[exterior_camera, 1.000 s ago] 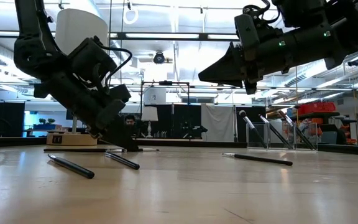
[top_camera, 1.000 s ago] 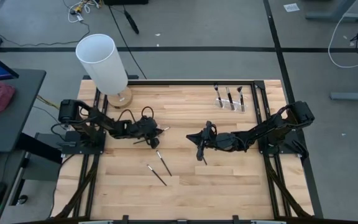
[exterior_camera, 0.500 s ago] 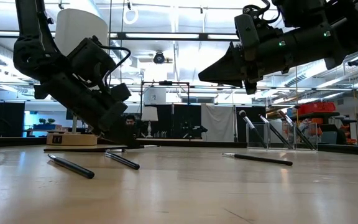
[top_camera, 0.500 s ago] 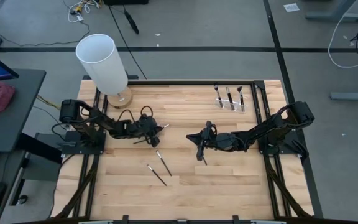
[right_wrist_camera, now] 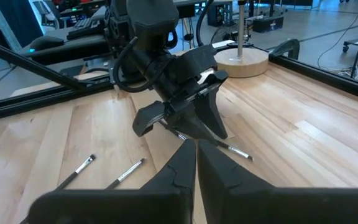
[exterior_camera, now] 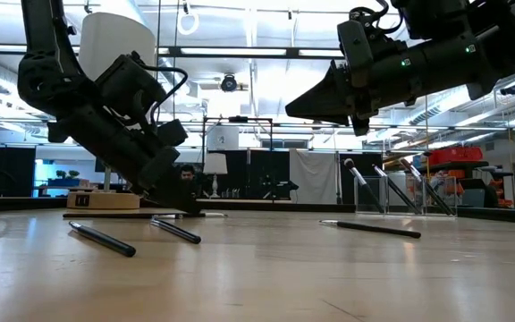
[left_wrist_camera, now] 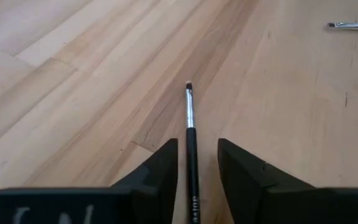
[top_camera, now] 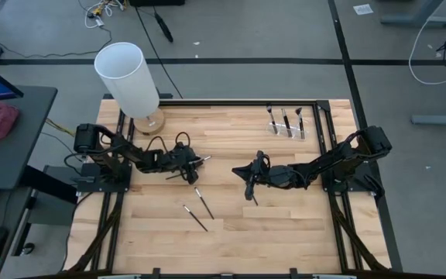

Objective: Put items in baskets/containers
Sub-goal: Put the eyeshadow brush into the transparent organizer

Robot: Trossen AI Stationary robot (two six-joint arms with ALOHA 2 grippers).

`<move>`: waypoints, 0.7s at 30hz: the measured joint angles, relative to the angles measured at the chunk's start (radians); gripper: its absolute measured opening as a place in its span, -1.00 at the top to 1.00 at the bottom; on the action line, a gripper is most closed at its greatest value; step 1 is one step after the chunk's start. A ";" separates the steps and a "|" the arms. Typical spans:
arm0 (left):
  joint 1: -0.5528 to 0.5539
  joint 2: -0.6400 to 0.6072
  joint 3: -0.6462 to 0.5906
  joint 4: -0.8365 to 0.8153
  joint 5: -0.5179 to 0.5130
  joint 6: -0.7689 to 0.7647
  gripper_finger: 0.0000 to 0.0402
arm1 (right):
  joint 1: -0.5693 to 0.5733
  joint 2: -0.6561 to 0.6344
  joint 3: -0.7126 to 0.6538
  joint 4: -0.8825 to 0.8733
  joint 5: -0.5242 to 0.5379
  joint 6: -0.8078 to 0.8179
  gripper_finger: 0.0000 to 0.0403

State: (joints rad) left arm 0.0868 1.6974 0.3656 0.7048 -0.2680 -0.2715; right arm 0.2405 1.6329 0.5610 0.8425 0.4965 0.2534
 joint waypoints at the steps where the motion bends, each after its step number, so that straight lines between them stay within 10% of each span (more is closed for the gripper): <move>1: 0.000 0.002 0.000 0.001 0.000 0.004 0.41 | 0.000 0.000 0.000 0.000 0.000 0.000 0.90; 21: 0.036 0.142 0.006 0.088 0.147 0.034 0.93 | 0.019 0.000 0.000 0.042 0.000 -0.005 0.90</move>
State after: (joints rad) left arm 0.1228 1.8393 0.3717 0.7930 -0.1214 -0.2379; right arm 0.2597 1.6329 0.5610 0.8848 0.4964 0.2481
